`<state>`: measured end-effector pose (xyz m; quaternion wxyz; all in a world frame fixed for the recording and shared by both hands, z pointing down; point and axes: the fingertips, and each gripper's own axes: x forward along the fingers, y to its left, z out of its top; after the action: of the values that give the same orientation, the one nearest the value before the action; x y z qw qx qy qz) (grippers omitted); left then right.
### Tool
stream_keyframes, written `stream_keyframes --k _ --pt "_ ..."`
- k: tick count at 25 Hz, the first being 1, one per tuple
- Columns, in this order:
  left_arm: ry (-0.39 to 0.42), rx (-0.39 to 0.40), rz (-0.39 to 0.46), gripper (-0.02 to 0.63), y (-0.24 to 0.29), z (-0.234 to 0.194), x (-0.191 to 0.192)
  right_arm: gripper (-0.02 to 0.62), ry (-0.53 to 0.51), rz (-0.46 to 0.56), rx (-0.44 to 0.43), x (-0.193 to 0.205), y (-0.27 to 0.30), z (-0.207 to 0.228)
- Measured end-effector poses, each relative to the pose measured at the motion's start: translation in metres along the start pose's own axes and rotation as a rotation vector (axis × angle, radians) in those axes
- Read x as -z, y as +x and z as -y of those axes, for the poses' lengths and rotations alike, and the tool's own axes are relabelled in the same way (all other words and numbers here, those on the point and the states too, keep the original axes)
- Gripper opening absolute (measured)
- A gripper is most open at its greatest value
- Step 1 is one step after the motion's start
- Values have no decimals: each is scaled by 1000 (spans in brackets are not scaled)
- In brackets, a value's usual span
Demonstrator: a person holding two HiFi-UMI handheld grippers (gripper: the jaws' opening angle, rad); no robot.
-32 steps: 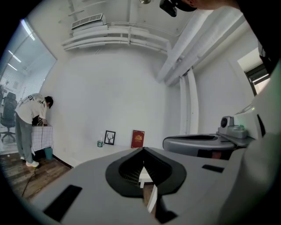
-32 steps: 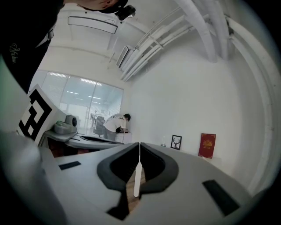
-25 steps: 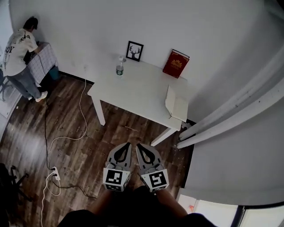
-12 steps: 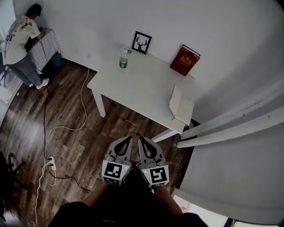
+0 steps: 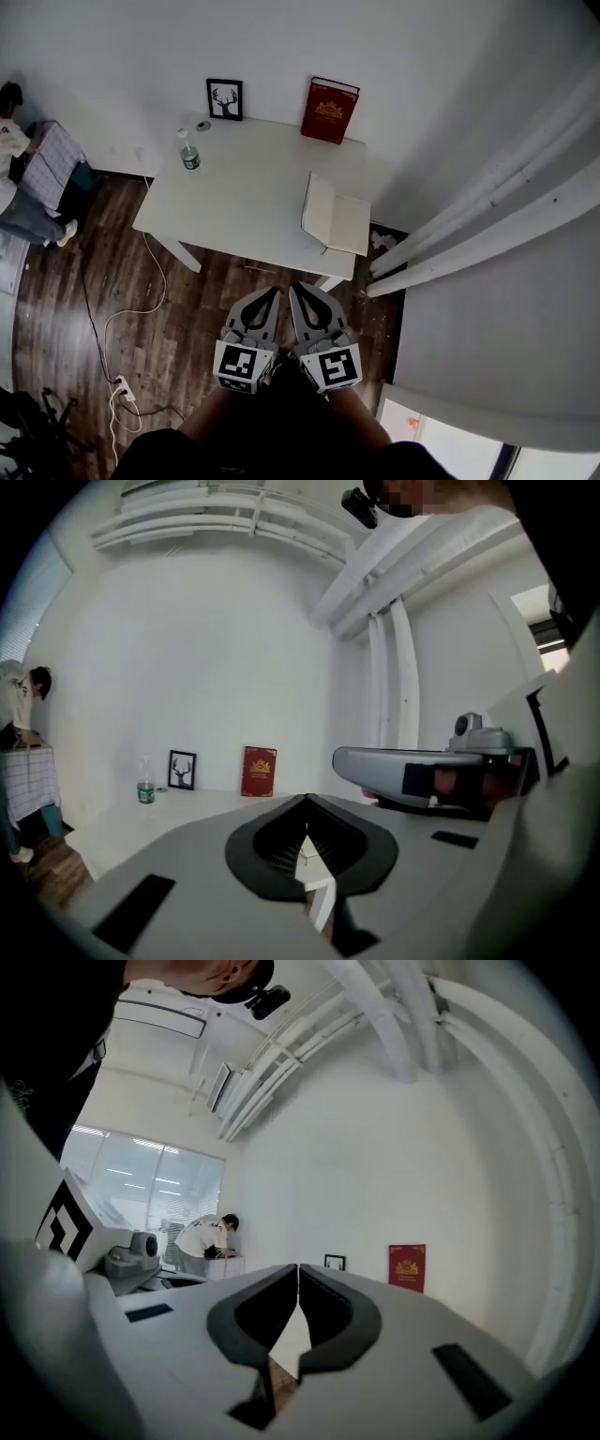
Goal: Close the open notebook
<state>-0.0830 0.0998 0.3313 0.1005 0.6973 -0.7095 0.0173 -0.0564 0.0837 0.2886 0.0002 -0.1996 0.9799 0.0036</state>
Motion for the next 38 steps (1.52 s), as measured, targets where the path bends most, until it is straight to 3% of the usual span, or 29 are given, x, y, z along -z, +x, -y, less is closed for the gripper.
stream_keyframes --k 12,20,27,31,38 --pt "118 158 -138 3 104 82 8 25 131 15 219 29 -47 142" --pt "180 275 -198 3 141 133 18 25 173 4 308 44 -75 190" --pt "177 319 -242 3 162 133 32 25 196 -38 368 65 -73 212" --pt "156 360 -284 3 163 122 45 25 170 -94 400 85 -67 211" --pt "127 464 -268 3 175 104 36 25 -14 -240 470 71 -49 213"
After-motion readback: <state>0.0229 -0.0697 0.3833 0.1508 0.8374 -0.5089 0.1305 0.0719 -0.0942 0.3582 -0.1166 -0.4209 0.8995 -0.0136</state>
